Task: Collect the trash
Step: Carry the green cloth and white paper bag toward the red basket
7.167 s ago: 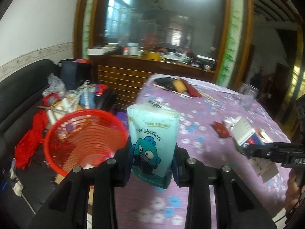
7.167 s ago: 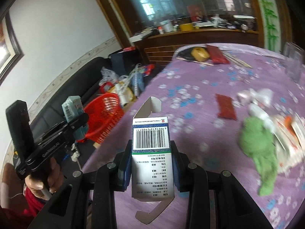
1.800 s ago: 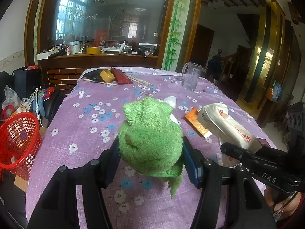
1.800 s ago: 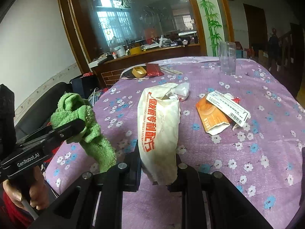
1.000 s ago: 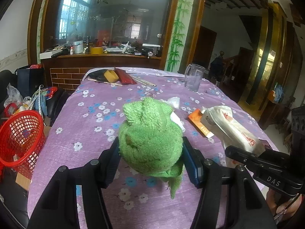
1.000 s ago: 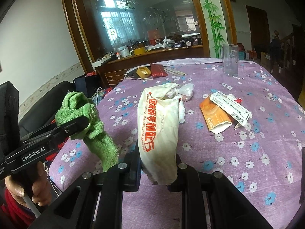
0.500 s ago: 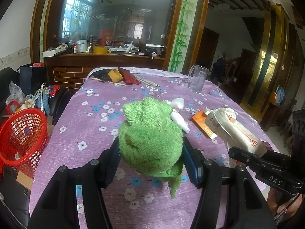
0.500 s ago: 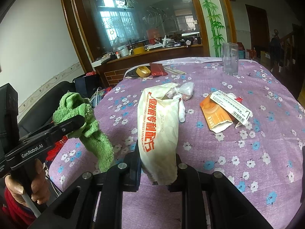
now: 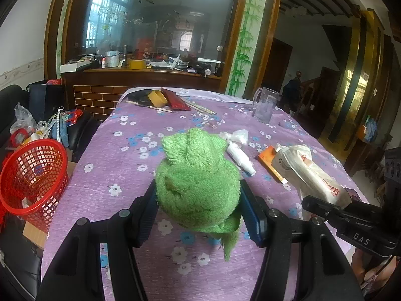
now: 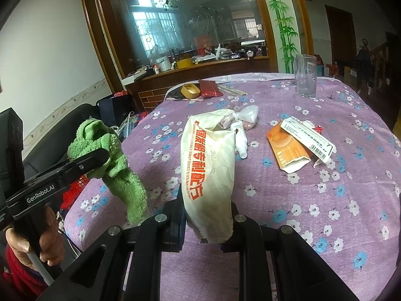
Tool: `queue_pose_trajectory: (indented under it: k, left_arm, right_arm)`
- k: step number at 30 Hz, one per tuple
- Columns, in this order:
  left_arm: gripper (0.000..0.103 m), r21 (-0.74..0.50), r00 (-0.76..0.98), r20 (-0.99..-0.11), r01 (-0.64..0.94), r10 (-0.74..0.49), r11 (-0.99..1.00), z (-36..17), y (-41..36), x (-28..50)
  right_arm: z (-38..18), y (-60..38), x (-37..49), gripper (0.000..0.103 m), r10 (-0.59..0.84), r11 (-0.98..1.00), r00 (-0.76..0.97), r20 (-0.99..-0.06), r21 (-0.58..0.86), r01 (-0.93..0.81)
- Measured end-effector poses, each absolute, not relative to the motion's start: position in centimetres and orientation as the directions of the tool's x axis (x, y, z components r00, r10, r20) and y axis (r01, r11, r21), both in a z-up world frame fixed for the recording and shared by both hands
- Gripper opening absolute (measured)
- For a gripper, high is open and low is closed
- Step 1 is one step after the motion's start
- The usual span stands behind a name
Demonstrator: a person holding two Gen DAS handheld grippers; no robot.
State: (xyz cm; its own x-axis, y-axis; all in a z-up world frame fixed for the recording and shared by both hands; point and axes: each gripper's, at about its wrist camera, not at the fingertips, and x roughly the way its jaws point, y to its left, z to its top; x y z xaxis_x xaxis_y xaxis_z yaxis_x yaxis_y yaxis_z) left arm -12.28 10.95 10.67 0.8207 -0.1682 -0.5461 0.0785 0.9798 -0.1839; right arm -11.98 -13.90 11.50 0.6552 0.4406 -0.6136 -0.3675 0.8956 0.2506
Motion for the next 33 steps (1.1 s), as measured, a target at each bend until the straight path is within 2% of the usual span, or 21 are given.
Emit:
queue_pose_trajectory:
  k: [19,27,33]
  left_arm:
    - [0.06,-0.199,0.836,-0.538,-0.001,-0.109,0.98,11.6,14.8,-12.2]
    - [0.06,-0.206,0.853,-0.522,-0.093,-0.029,0.974,13.1,19.8,-13.0]
    - [0.06,-0.197,0.864,-0.501,-0.173,0.053,0.965,14.4,24.1,-13.9]
  right_arm:
    - [11.7,-10.6,-9.9,0.021,0.487,0.864,0.609,-0.626,0.244,-0.44]
    - [12.3,-7.6,-8.2,0.021,0.552,0.817,0.547,-0.63,0.277,-0.506]
    - [13.3,-3.9,-7.6,0.021,0.579,0.78,0.511,-0.635,0.249,-0.574]
